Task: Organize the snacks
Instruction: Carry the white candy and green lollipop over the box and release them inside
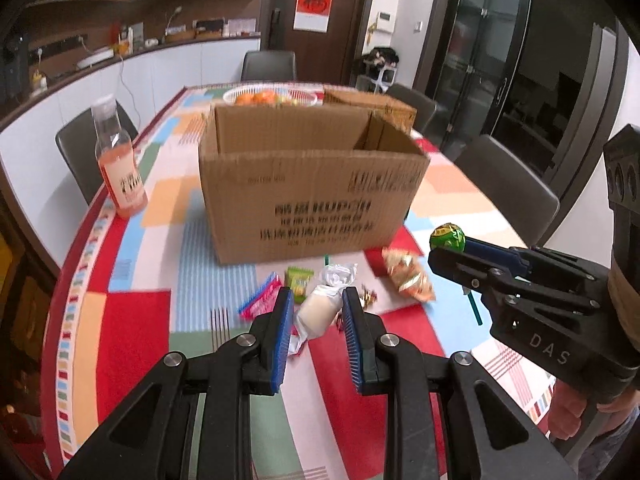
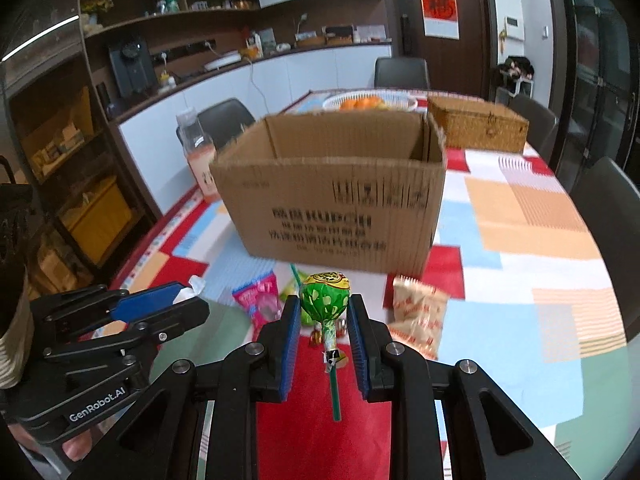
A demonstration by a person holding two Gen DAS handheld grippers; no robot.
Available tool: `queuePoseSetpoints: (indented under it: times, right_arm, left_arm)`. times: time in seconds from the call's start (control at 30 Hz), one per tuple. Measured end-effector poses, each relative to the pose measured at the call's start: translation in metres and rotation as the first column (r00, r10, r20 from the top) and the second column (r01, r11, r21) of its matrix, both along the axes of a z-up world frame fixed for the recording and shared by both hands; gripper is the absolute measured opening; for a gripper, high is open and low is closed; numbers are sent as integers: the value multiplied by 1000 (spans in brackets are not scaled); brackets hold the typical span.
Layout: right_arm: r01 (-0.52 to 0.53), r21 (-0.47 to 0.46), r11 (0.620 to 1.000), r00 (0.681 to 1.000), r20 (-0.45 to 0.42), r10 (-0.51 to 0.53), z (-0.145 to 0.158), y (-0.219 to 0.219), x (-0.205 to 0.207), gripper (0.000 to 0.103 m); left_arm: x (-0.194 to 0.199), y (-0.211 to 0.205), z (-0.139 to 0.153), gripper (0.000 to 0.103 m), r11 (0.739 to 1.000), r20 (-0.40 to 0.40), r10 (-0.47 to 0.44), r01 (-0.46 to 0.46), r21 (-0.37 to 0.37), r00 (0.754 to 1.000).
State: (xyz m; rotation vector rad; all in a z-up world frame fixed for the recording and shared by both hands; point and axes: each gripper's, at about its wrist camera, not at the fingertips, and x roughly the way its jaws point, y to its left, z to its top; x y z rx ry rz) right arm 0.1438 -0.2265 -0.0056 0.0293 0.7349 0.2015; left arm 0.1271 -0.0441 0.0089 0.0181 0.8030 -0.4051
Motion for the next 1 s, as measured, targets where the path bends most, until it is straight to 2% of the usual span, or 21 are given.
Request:
queuePoseSetpoints:
  times: [0.27,0.57,0.77,1.0]
  right_arm:
    - [11,18,1000,995,101,-13,36,-3,9,25]
    - [11,17,1000,985,171,-14,65,-5,30,25]
    - [7,7,1000,980,200,-8,78,-6,52,25]
    - [30,-7,1000,981,192,-28,84,-10,84,25]
  left_arm:
    - [14,-4,43,25,1000,118,7,-4,-21,993]
    - [38,-9,76,25,1000,196,10,-5,-25,980]
    - [60,-15,89,25,1000,211,4,1,-20,977]
    - [100,-21,89,25,1000,173,0,2,-9,985]
